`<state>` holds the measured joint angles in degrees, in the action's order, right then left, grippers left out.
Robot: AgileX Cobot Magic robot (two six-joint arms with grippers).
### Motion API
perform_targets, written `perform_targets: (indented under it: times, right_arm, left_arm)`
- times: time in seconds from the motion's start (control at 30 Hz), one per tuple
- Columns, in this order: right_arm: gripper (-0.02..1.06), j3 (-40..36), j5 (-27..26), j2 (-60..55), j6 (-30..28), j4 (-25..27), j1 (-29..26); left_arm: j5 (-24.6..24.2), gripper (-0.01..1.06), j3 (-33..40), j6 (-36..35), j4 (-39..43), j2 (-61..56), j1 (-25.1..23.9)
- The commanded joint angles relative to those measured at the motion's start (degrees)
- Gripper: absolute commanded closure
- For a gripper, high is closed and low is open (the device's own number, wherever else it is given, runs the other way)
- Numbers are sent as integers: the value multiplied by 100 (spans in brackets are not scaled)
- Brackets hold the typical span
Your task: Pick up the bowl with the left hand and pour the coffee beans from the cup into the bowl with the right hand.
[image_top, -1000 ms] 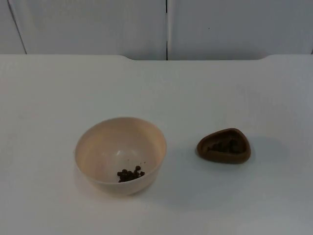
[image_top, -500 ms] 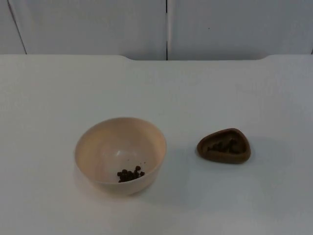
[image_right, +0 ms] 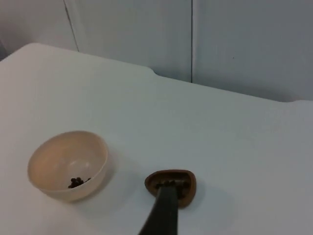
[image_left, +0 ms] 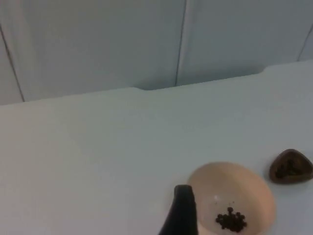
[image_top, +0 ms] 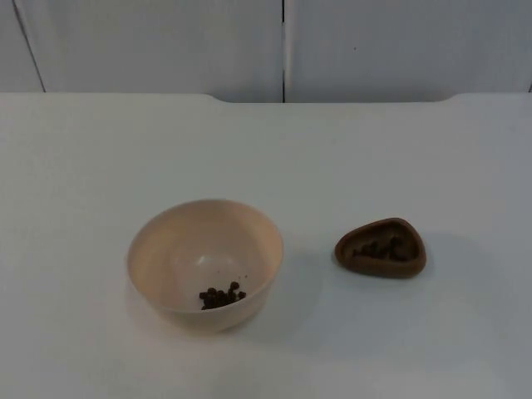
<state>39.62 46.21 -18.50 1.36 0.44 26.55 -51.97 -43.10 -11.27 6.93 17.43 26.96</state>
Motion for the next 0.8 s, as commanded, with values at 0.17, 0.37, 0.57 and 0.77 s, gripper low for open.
perform_targets:
  times: [0.17,0.37,0.57,0.77]
  right_arm:
    - [31,-202,283,865,-136,30,-6]
    - [31,-202,736,1425,-287,30,-6]
    - [31,-210,1213,1850,-380,15,-6]
    - [31,-278,1593,1850,-522,-11,-6]
  left_arm:
    - [-141,36,359,238,-201,-625,28]
    - [-303,36,783,238,-214,-1221,28]
    - [-633,36,856,495,-237,-1743,28]
    - [-837,36,856,653,-237,-1743,28]
